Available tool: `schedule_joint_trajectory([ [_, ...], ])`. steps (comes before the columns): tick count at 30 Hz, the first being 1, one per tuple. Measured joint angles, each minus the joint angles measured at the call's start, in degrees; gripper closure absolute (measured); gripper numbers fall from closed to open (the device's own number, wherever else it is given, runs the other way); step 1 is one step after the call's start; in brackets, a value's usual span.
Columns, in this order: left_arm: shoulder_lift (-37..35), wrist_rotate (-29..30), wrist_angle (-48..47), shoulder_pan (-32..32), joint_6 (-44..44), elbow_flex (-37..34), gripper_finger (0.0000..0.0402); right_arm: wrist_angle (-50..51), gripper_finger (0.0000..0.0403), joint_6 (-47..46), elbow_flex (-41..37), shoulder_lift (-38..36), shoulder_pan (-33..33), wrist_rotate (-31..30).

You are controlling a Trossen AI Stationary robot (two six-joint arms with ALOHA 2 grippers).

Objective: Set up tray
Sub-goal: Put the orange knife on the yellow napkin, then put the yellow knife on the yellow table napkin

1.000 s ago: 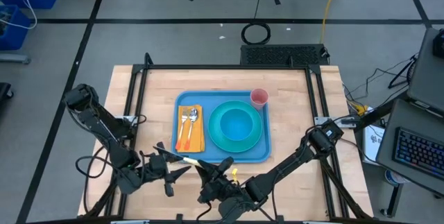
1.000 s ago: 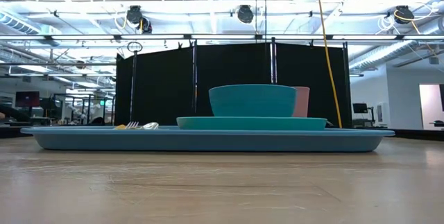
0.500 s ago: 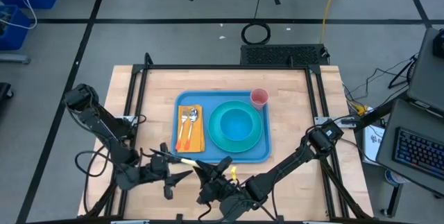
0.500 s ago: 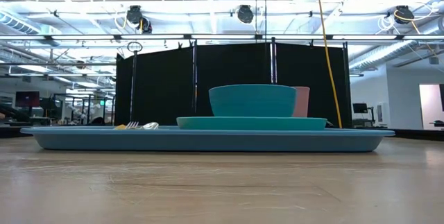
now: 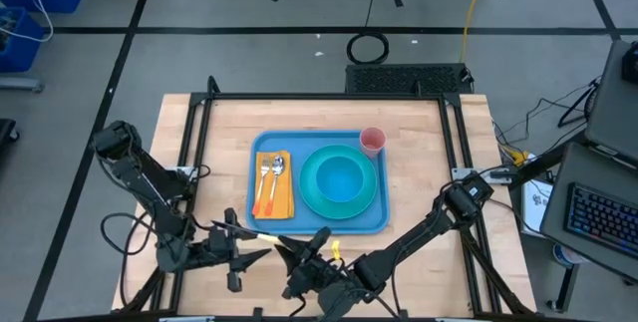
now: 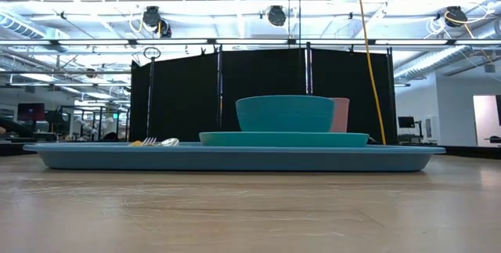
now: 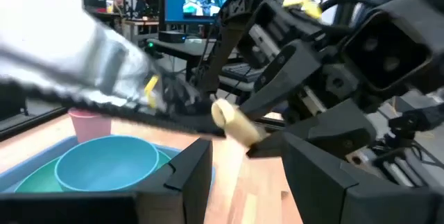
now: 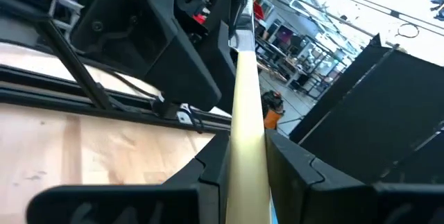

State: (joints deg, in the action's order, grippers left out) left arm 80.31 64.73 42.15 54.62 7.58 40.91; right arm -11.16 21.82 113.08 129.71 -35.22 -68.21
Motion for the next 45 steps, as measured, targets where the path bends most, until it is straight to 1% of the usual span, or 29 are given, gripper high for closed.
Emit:
schedule_joint_trajectory([
  [4, 0.0, 1.0, 0.5, 0.0, 0.0, 0.0, 0.0229, -2.1, 0.0343, 0.0, -1.9, 0.0, 0.0, 0.0],
  [8, -0.1, 5.3, 1.1, 0.5, 1.0, 0.0, 0.0229, -6.3, 0.0343, 0.8, -4.1, 0.1, -0.5, 1.5],
  [12, -0.1, 4.6, 1.6, 0.6, 0.2, 0.0, 0.0229, -13.3, 0.0343, 2.4, -6.4, 0.1, -0.5, 3.0],
  [14, -0.2, 3.3, 1.6, 0.3, 1.2, 0.0, 0.0229, -17.2, 0.0343, 5.4, -7.4, 0.1, -0.5, 2.3],
  [17, -0.2, 1.6, 1.6, 0.1, 3.3, 0.0, 0.0229, -22.3, 0.0343, 7.4, -8.7, 0.1, -0.6, 2.6],
  [22, -0.2, 1.5, 1.7, -0.2, 3.3, 0.0, 0.0229, -29.1, 0.0346, 10.6, -9.9, 0.1, -0.4, 3.0],
  [23, -0.2, 1.5, 1.7, -0.2, 3.4, 0.0, 0.0229, -30.1, 0.035, 11.1, -10.0, 0.1, -0.3, 3.1],
  [24, -0.2, 1.0, 1.6, -0.3, 3.5, 0.0, 0.0229, -30.9, 0.0371, 11.8, -10.1, 0.1, -0.3, 4.0],
  [26, 0.0, 1.1, 1.1, -0.3, 3.0, 0.0, 0.0229, -31.3, 0.0392, 12.4, -10.0, 0.1, 0.0, 3.6],
  [28, -0.1, 1.4, 1.4, 0.0, 3.0, 0.0, 0.0229, -31.1, 0.0401, 12.8, -10.0, 0.0, 0.1, 3.4],
  [30, -0.1, 0.1, 1.4, 0.1, 3.1, 0.0, 0.0229, -30.8, 0.04, 13.1, -10.0, 0.1, 0.1, 4.4],
  [32, 0.0, -1.1, 1.3, 0.0, 1.5, 0.0, 0.0239, -30.5, 0.04, 12.7, -10.0, 0.1, 0.1, 4.1],
  [34, 0.0, -0.6, 1.3, 0.0, 2.4, 0.0, 0.0269, -30.0, 0.04, 12.7, -10.0, 0.1, 0.2, 3.1],
  [37, -0.1, 0.7, 0.3, 0.0, 3.1, 0.0, 0.0336, -28.7, 0.0402, 13.1, -10.0, 0.1, 0.1, 2.4],
  [39, -0.1, 0.6, -2.3, 0.0, 4.1, 0.0, 0.038, -24.9, 0.0402, 11.4, -10.0, 0.0, -0.1, 2.4],
  [40, -0.1, 0.4, -3.8, 0.0, 4.8, 0.0, 0.039, -22.1, 0.0401, 10.3, -10.0, 0.0, -0.5, 2.4],
  [42, -0.1, -0.9, -5.8, 0.0, 6.5, 0.0, 0.0392, -15.0, 0.0401, 8.4, -10.0, 0.0, -1.3, 2.4],
  [45, -0.1, 0.2, -6.9, 0.5, 7.7, 0.0, 0.0392, -6.3, 0.04, 4.1, -10.0, 0.0, -2.3, 2.7],
])
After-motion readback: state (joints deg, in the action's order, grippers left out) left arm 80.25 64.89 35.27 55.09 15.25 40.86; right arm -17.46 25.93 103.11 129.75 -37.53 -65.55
